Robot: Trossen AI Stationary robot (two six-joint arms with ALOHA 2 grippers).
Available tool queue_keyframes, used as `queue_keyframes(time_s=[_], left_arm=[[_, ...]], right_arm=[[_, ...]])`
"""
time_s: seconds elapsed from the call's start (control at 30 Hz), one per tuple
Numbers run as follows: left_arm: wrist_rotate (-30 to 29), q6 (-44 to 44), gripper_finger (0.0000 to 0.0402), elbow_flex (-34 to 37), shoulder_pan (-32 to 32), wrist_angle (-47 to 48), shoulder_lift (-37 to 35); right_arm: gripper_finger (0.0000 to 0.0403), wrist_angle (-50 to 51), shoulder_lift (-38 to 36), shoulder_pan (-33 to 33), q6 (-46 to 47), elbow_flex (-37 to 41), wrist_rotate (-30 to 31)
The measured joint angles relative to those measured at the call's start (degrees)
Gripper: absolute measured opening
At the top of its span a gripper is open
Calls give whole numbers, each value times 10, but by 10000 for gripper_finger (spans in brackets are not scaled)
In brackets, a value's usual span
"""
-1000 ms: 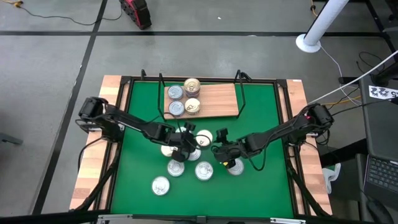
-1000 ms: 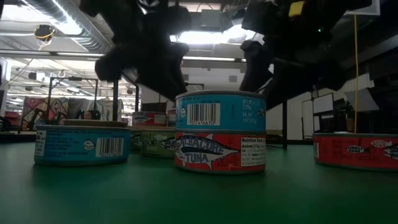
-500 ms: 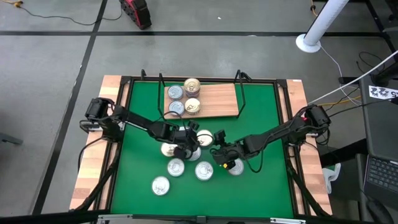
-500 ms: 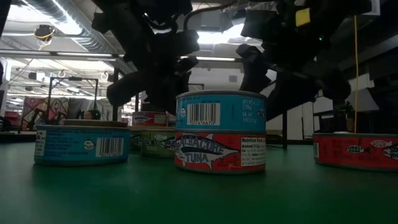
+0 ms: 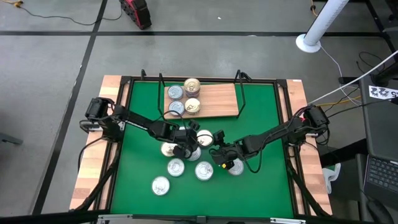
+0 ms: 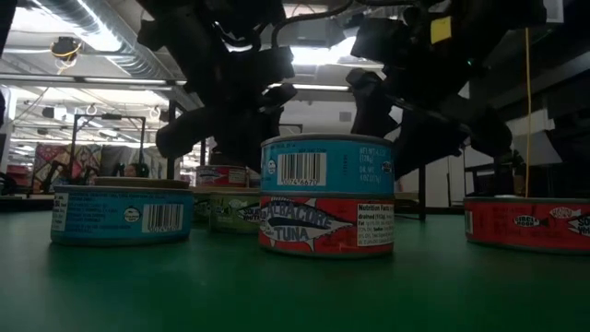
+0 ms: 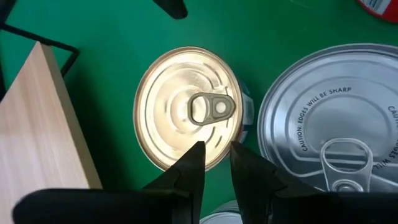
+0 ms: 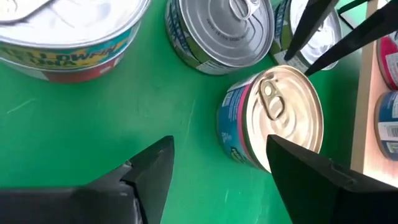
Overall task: Stack canned seafood by type on shelf
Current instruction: Stack the blue-pink tuna can on top of the blue-pink tuna can on the shelf
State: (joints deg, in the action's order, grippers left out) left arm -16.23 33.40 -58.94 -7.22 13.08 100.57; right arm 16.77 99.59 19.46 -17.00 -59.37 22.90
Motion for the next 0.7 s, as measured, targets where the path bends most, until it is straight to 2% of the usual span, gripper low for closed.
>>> queue_keyframes(time_s=[0.7], left_arm=[[16, 45, 72, 0, 2, -6, 14]], right_arm=[[255, -4, 0, 0, 0, 0, 0]])
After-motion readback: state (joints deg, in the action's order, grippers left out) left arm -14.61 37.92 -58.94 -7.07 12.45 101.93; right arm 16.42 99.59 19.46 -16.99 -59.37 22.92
